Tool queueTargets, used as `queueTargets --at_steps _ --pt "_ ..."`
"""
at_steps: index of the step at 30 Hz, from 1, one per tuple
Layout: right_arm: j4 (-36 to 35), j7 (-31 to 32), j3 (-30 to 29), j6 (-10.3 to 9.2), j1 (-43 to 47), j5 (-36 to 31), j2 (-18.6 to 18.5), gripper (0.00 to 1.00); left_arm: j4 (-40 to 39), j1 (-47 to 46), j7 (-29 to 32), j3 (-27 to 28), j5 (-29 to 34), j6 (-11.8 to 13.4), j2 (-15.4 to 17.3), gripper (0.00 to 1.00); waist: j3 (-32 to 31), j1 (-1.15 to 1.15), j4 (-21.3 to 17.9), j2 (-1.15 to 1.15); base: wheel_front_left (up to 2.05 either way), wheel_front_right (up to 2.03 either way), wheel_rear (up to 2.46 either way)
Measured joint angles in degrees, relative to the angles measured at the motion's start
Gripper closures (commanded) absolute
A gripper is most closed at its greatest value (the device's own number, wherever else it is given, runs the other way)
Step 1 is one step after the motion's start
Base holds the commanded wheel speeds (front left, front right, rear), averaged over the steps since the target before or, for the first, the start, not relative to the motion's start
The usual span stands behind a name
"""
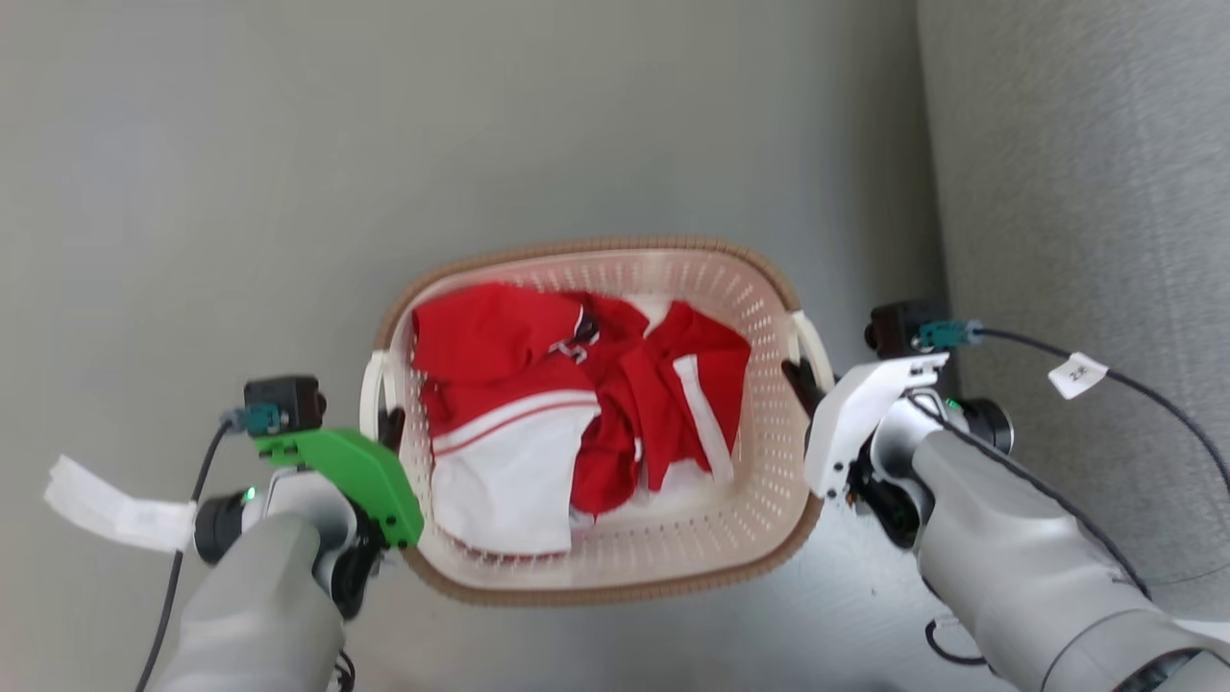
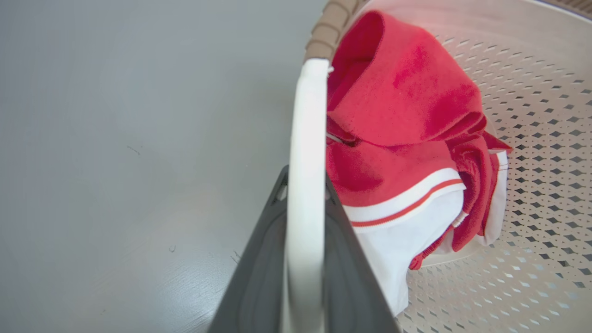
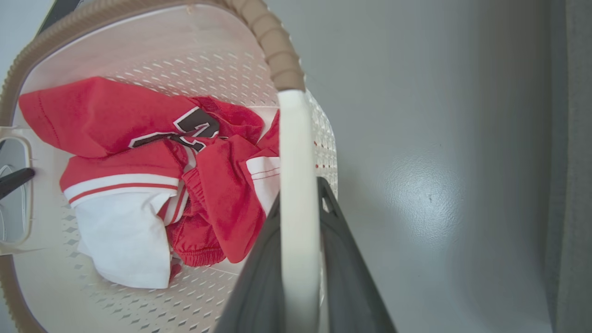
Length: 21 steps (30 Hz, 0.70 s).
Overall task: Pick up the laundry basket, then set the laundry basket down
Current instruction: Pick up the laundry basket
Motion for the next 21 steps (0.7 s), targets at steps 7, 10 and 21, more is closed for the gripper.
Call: queueTargets --at_steps 7,10,21 --pt "-0.74 2.13 3.47 -0.41 2.82 2.68 -0.08 1.00 1.12 3.27 1.04 -0.71 -1.79 0.00 -0.01 1.00 -6.55 0.00 -0.92 0.00 0.00 0.00 0.00" --pt "-0.71 3.09 4.42 -0.41 3.92 3.52 -0.05 1.00 1.78 4.77 1.55 -1.11 -2.55 0.00 -0.04 1.00 -9.02 0.00 -1.24 0.00 0.00 0.00 0.00" --pt "0.14 5.41 7.02 -0.41 9.25 6.48 0.20 1.00 3.28 10.42 2.90 -2.36 -4.04 -0.03 -0.53 1.00 -17.98 0.00 -2.32 0.00 0.00 0.00 0.00"
